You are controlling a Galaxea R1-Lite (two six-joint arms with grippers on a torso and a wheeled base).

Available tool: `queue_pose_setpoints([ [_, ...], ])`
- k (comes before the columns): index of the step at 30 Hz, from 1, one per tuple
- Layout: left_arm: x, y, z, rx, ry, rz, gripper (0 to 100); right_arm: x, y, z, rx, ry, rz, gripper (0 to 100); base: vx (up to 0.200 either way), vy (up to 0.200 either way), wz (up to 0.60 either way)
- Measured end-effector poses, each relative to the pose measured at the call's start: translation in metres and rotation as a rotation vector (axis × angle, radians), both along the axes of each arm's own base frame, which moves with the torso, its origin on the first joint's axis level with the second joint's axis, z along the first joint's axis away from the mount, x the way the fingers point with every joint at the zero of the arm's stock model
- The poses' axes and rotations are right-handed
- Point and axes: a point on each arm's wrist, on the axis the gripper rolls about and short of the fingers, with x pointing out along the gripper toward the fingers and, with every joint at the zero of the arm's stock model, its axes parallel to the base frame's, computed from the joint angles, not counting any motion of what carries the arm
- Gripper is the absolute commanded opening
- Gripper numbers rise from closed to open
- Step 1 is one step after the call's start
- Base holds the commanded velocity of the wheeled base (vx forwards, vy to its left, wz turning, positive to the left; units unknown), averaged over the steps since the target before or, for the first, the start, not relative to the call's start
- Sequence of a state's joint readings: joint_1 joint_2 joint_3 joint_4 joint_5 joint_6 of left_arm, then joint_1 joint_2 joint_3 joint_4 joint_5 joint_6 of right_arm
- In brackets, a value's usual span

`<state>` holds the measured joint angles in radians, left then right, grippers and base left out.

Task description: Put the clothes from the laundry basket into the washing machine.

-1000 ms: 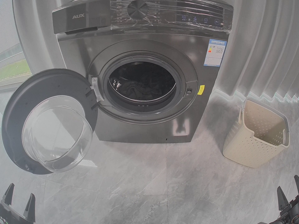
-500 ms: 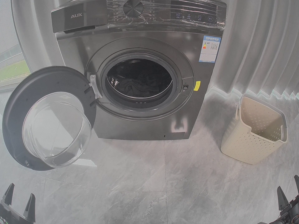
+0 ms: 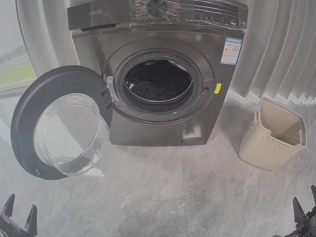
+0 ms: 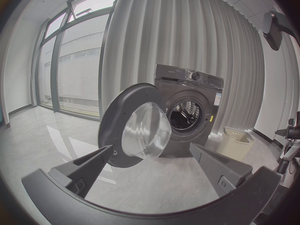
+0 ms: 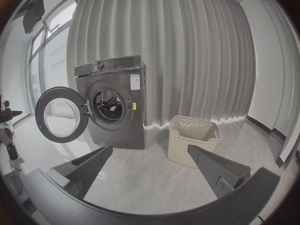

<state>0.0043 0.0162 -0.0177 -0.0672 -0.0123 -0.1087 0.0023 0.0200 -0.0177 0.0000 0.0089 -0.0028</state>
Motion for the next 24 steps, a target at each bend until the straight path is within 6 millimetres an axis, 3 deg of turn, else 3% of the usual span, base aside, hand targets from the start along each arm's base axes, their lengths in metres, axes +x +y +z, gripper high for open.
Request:
queue_pose_setpoints([
  [6, 0.0, 0.0, 0.0, 0.019, 0.0, 0.001, 100, 0.0, 0.0, 0.0, 0.0, 0.0, 0.001, 100, 0.0, 0.0, 0.0],
  [18, 0.0, 0.0001, 0.0, 0.013, 0.0, 0.004, 100, 0.0, 0.0, 0.0, 0.0, 0.0, 0.0, 100, 0.2, 0.0, 0.0],
  [24, 0.0, 0.0, 0.0, 0.009, 0.0, 0.003, 100, 0.0, 0.0, 0.0, 0.0, 0.0, 0.001, 100, 0.0, 0.0, 0.0],
])
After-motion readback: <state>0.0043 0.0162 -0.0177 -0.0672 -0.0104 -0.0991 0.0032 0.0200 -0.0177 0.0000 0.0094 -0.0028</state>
